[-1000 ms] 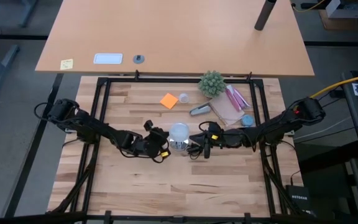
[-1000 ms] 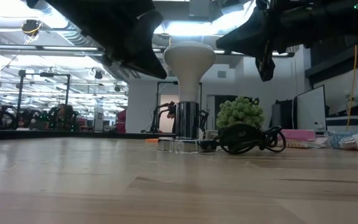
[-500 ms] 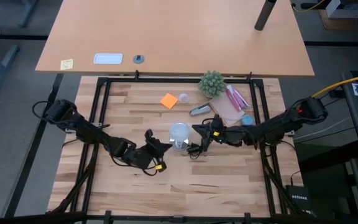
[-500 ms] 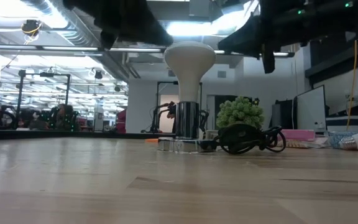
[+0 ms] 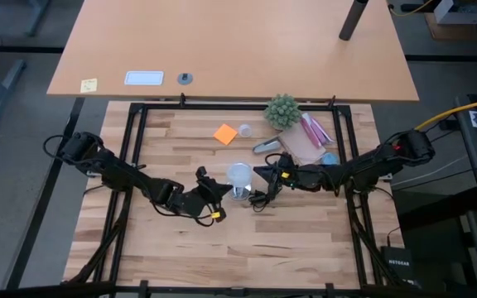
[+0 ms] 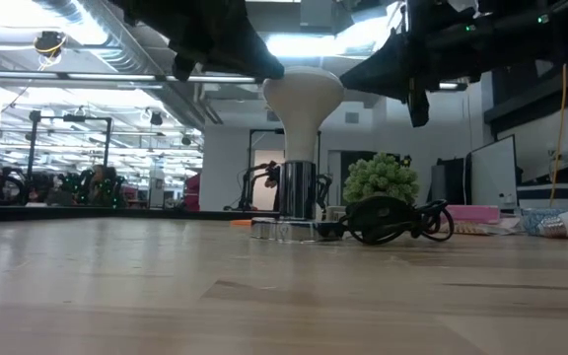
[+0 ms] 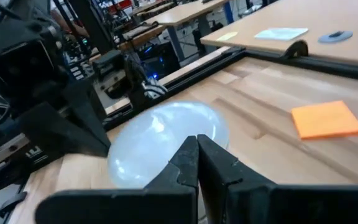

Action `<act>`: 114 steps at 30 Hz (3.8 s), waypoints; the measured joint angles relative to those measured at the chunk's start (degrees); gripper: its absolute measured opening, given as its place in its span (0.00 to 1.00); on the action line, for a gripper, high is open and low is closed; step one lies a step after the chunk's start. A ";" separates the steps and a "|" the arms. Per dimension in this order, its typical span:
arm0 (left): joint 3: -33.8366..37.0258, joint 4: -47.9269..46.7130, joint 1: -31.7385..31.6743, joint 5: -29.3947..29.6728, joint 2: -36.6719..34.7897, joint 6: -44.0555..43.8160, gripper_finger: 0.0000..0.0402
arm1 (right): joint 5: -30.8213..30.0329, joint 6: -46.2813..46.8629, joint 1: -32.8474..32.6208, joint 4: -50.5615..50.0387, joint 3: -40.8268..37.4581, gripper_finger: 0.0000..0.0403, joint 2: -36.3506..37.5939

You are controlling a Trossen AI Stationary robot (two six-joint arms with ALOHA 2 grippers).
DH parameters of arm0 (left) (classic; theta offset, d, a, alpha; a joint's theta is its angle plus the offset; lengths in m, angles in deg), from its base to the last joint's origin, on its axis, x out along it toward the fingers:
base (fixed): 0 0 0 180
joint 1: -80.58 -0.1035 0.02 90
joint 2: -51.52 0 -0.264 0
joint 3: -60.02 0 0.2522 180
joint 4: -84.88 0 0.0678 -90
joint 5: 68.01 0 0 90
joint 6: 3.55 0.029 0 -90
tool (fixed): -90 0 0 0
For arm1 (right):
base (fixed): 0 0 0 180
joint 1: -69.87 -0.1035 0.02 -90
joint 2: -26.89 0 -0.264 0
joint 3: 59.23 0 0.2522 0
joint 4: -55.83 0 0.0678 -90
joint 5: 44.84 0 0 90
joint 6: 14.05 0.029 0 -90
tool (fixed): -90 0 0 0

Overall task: Screw lightbulb
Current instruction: Insert the lightbulb in the silver lamp

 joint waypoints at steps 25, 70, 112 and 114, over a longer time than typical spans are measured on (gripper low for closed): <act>0.00 -8.56 -2.49 1.29 0.07 -3.88 0.00 | 6.15 4.70 -3.84 3.17 2.91 0.01 -3.52; 0.02 -4.41 -0.61 1.03 0.42 -2.38 0.00 | -2.89 -4.59 -1.77 -14.21 8.52 0.01 -2.02; 0.07 -8.80 2.11 3.04 -1.05 -1.92 0.00 | -5.31 -7.69 -1.62 -12.38 8.46 0.01 -0.92; 0.07 -7.68 2.45 3.01 -1.05 -1.96 0.00 | -5.97 -7.50 -1.06 -14.51 8.46 0.01 -0.92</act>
